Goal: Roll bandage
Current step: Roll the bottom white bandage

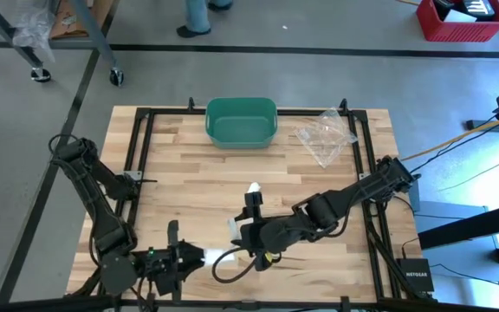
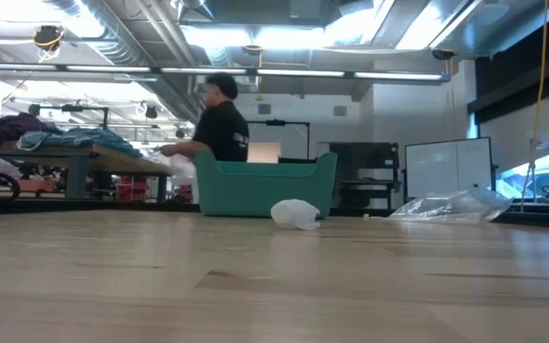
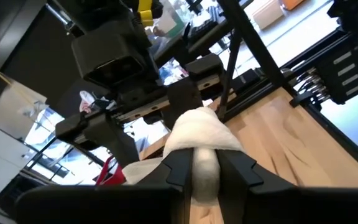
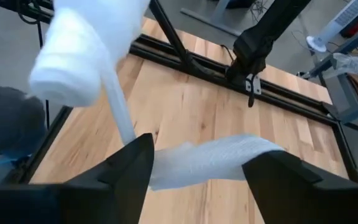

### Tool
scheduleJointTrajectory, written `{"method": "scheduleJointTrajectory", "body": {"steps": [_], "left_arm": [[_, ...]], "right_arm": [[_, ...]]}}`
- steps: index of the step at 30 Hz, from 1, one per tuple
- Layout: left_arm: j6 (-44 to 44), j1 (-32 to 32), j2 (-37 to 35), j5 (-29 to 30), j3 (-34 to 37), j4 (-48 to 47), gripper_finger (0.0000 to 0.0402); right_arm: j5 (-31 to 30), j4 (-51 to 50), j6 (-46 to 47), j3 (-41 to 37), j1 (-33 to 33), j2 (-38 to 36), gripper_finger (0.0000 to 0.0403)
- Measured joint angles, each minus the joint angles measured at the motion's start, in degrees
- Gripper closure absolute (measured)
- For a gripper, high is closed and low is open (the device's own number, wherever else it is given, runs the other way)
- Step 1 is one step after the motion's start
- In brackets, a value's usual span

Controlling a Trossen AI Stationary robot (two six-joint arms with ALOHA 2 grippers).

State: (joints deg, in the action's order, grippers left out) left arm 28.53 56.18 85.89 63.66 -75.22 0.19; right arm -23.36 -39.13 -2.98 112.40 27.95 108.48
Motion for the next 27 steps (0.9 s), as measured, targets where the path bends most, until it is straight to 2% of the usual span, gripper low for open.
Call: {"method": "scheduleJointTrajectory", "body": {"steps": [5,10,13,17,20,24,27], "left_arm": [[-0.9,-0.2,-0.1,1.7,0.0,-0.2,0.0361],[-3.6,-0.5,-0.2,1.6,0.0,-2.8,0.0361],[-4.3,-0.7,-0.2,0.9,-0.1,-3.5,0.0361],[-4.3,-1.2,-0.2,0.8,-0.1,-4.4,0.0361],[-5.4,-1.9,-0.2,1.1,-0.1,-4.9,0.0361],[-9.1,-2.4,-0.2,2.8,-0.1,-9.7,0.0361],[-12.1,-2.7,-0.2,4.1,-0.1,-12.9,0.0361]], "right_arm": [[-0.8,-0.2,-0.1,0.0,0.1,-0.1,0.0158],[-0.9,3.7,0.2,0.0,0.1,-1.0,0.0158],[-2.0,2.6,0.4,0.4,0.1,-1.1,0.0158],[-1.8,1.6,4.5,0.4,-0.8,-1.1,0.0142],[3.7,0.7,9.4,0.5,-2.2,-1.1,0.0128],[13.7,-8.8,16.5,0.5,-4.3,-1.1,0.012],[12.8,-12.4,17.7,0.5,-4.9,-1.0,0.0121]]}}
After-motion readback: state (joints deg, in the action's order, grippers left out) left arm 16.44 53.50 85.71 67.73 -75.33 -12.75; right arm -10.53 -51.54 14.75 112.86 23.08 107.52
